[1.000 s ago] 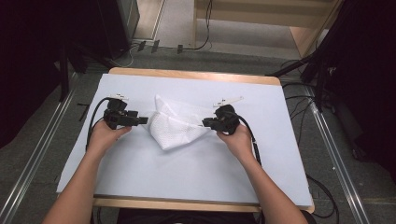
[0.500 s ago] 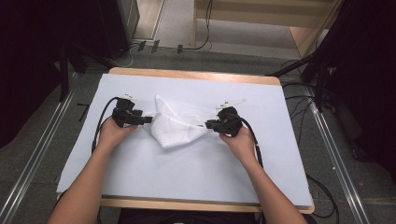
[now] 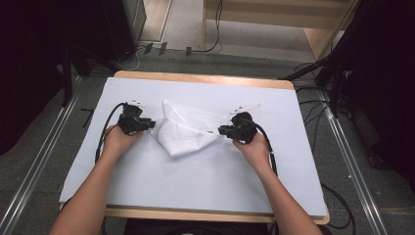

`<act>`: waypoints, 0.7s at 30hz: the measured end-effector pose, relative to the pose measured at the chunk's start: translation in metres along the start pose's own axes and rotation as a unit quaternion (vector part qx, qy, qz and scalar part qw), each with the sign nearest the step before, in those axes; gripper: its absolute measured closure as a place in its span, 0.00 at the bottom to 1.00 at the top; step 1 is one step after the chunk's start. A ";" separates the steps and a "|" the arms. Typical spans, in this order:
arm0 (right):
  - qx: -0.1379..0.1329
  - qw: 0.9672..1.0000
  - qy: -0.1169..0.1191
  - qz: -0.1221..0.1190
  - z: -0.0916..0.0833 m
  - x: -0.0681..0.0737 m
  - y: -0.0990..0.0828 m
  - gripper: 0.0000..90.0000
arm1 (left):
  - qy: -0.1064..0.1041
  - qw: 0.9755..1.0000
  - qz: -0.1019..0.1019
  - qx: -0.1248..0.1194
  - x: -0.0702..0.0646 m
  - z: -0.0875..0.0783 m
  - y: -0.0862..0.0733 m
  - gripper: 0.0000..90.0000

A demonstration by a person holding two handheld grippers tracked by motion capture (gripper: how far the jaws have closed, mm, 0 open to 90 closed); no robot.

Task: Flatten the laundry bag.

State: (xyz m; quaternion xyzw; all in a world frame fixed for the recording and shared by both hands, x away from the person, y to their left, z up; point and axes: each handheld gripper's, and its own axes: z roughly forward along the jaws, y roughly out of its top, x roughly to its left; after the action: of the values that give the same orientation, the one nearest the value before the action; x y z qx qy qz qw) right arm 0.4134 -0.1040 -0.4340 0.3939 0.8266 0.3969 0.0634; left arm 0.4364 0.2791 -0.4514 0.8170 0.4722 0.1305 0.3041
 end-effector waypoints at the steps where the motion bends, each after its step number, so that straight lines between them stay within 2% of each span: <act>1: 0.002 1.000 0.001 0.001 0.001 0.000 0.000 0.92 | -0.011 1.000 -0.004 0.003 0.001 0.000 0.000 0.92; 2: 0.004 1.000 0.001 0.003 0.002 0.000 0.000 0.91 | -0.024 1.000 -0.010 0.005 0.002 0.000 0.000 0.99; 6: 0.006 1.000 0.001 0.002 0.002 0.000 -0.001 0.91 | -0.034 0.999 -0.017 0.008 0.003 0.000 0.001 1.00; 9: 0.005 1.000 0.000 0.001 0.002 -0.001 -0.001 0.91 | -0.058 0.998 -0.031 0.006 0.005 -0.002 0.002 1.00; 11: 0.004 1.000 0.000 0.000 0.001 -0.002 -0.001 0.91 | -0.058 0.998 -0.030 -0.002 0.003 -0.005 0.004 1.00; 14: 0.003 1.000 -0.002 0.003 0.001 -0.003 -0.001 0.91 | -0.075 0.996 -0.035 -0.022 0.000 -0.014 0.008 1.00; 16: 0.004 1.000 -0.002 0.008 0.000 -0.004 -0.001 0.91 | -0.082 0.996 -0.029 -0.030 -0.003 -0.019 0.010 1.00; 18: 0.003 1.000 -0.003 0.007 -0.001 -0.005 -0.001 0.91 | -0.098 0.994 -0.034 -0.035 -0.006 -0.024 0.011 1.00; 21: 0.000 1.000 -0.004 0.008 -0.002 -0.006 -0.002 0.91 | -0.104 0.993 -0.019 -0.045 -0.014 -0.034 0.013 1.00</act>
State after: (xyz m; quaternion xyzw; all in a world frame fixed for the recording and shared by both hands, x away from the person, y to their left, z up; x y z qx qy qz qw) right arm 0.4158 -0.1102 -0.4350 0.4018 0.8235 0.3954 0.0634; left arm 0.4215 0.2749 -0.4157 0.8025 0.4472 0.0596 0.3904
